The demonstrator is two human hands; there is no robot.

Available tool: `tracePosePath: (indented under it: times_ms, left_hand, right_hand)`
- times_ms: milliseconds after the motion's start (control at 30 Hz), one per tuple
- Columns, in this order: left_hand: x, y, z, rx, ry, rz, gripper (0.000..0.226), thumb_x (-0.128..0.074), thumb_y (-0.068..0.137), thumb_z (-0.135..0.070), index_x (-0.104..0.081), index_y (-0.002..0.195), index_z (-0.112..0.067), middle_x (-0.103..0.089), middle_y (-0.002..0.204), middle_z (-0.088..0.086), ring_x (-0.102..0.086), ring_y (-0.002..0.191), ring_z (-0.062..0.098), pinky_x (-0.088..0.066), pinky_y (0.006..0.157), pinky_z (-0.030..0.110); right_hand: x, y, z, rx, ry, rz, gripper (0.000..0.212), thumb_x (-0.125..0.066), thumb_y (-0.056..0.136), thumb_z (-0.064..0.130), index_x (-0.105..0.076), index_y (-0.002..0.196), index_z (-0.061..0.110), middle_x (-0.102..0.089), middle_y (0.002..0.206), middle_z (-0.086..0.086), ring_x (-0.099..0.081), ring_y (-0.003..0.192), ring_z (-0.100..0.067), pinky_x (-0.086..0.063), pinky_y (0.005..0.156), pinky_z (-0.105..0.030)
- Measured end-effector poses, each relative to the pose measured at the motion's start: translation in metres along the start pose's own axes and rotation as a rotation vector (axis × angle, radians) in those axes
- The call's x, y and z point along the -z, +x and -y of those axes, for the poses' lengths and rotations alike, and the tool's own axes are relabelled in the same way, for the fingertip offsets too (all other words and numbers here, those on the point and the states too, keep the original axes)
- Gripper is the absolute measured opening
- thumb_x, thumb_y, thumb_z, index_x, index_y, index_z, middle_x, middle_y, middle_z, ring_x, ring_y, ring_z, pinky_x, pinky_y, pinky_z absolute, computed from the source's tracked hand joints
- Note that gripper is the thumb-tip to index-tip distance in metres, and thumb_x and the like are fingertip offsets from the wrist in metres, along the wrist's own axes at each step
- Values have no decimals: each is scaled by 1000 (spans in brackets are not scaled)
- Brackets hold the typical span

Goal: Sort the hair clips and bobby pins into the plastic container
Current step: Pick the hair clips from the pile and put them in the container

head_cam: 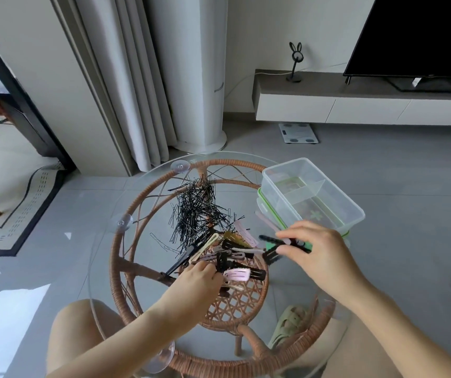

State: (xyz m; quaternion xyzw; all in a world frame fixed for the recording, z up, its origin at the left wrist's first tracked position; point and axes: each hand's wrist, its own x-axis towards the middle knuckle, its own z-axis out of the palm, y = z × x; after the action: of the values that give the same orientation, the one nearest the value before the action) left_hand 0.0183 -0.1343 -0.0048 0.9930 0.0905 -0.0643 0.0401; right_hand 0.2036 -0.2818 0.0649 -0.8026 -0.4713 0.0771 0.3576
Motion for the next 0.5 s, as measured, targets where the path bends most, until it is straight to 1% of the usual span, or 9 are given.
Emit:
tracePosePath:
  times_ms: [133, 167, 200, 233, 267, 300, 333, 400, 500]
  left_hand:
    - [-4, 6, 4, -7, 10, 16, 33, -84, 43, -10, -59, 59, -25, -54, 56, -13, -52, 50, 5, -51, 46, 16]
    - [-1, 6, 4, -1, -27, 32, 31, -83, 48, -10, -59, 61, -24, -56, 59, -13, -53, 53, 5, -52, 48, 16]
    - [1, 6, 5, 15, -83, 22, 26, -82, 57, -12, -60, 68, -23, -58, 65, -12, -56, 59, 6, -54, 54, 18]
    - [6, 6, 5, 48, -140, 10, 17, -76, 70, -17, -62, 78, -20, -61, 76, -9, -59, 70, 9, -56, 65, 21]
    - [9, 8, 6, 69, -163, -1, 10, -66, 83, -23, -61, 90, -17, -62, 88, -6, -59, 83, 11, -54, 78, 24]
    - [15, 8, 6, 96, -197, -18, 17, -57, 90, -28, -60, 99, -15, -61, 98, -4, -57, 93, 13, -50, 87, 27]
    - [18, 10, 7, 118, -234, -23, 23, -52, 92, -32, -59, 103, -13, -61, 102, -2, -56, 97, 15, -47, 90, 27]
    - [27, 13, 8, 143, -286, -35, 26, -52, 92, -34, -60, 103, -12, -62, 101, -1, -57, 96, 16, -47, 87, 26]
    - [39, 16, 10, 198, -358, -53, 23, -55, 90, -31, -63, 100, -11, -64, 95, 0, -59, 87, 17, -47, 76, 26]
  right_hand:
    - [35, 23, -16, -64, -125, -230, 21, -77, 67, 4, -74, 87, 9, -63, 76, 1, -57, 70, -14, -36, 69, -3]
    - [40, 30, -26, -103, -161, -249, 20, -76, 68, 3, -74, 87, 8, -64, 76, -2, -59, 72, -19, -36, 67, -6]
    - [42, 36, -36, -145, -193, -242, 18, -75, 69, 3, -74, 86, 8, -66, 78, -5, -60, 73, -22, -35, 62, -11]
    - [43, 43, -46, -187, -216, -217, 17, -74, 71, 4, -74, 87, 8, -69, 81, -7, -59, 75, -22, -32, 60, -14]
    - [43, 48, -55, -224, -234, -181, 16, -73, 72, 5, -74, 87, 8, -71, 86, -7, -58, 75, -19, -32, 63, -16]
    - [42, 53, -62, -256, -244, -139, 16, -72, 73, 7, -74, 88, 9, -72, 89, -7, -56, 76, -16, -33, 67, -19]
    - [41, 57, -68, -282, -250, -96, 16, -72, 74, 8, -74, 89, 10, -72, 91, -6, -54, 76, -15, -34, 68, -21]
    - [39, 63, -76, -319, -247, -17, 15, -71, 75, 10, -74, 90, 12, -72, 91, -5, -55, 77, -14, -35, 69, -22]
    - [35, 69, -83, -334, -259, 105, 13, -72, 74, 14, -73, 87, 17, -71, 88, -1, -61, 85, -18, -41, 73, -25]
